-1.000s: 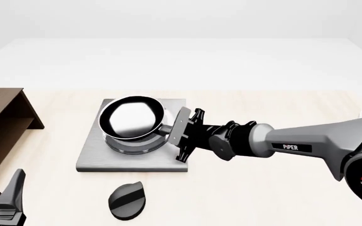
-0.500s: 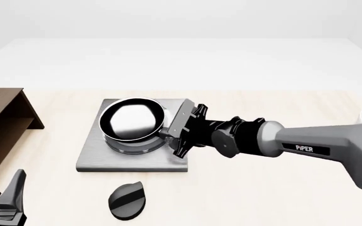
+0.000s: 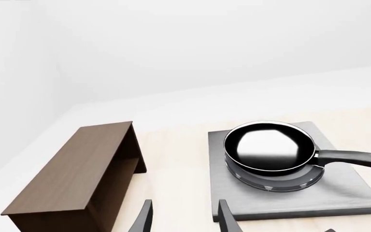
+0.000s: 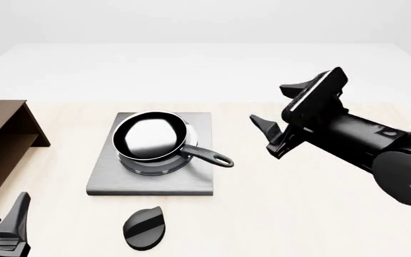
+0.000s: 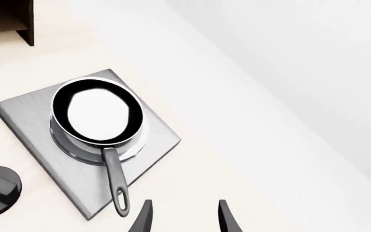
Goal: Turn on the stove and put the frying pan on it.
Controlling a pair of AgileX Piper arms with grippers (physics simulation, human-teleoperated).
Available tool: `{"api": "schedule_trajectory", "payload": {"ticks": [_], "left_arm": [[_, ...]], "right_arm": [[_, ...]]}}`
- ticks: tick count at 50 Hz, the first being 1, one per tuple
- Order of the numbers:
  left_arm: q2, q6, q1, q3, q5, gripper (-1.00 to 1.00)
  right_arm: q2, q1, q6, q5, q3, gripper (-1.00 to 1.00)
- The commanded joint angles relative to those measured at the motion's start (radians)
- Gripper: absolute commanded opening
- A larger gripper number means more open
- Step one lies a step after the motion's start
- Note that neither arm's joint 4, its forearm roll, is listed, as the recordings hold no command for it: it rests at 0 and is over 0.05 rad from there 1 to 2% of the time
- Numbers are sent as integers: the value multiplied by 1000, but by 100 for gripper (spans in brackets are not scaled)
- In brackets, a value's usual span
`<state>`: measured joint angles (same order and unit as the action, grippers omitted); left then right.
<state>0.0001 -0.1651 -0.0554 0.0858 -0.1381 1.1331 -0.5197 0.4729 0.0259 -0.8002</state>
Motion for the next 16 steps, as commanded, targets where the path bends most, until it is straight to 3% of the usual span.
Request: {"api": "schedule_trajectory", "payload": {"ticks": [1, 4, 5, 6, 8, 9, 11, 12, 13, 15, 16], "left_arm": [[0, -9, -2, 5, 2, 100], [0, -14, -2, 5, 3, 100], [0, -17, 0, 7, 3, 100], [0, -19, -1, 8, 4, 100], [0, -19, -1, 9, 3, 100], [0, -17, -4, 13, 1, 100], [0, -13, -5, 15, -5, 100], [0, -14, -5, 15, -4, 100], [0, -18, -8, 13, 1, 100], [0, -20, -14, 5, 11, 100], [0, -25, -17, 0, 19, 100]], "right_arm": [[-649, 231, -99, 64, 382, 100], [-766, 278, -113, 100, 438, 100], [-958, 333, -105, 153, 509, 100], [-1091, 358, -132, 217, 535, 100], [-1131, 360, -136, 222, 553, 100], [-1133, 386, -101, 99, 621, 100], [-1133, 389, -140, 58, 666, 100], [-1133, 399, -120, 9, 687, 100], [-1133, 421, -143, 7, 706, 100], [-1133, 478, -268, 14, 720, 100], [-1133, 505, -298, -24, 741, 100]]}}
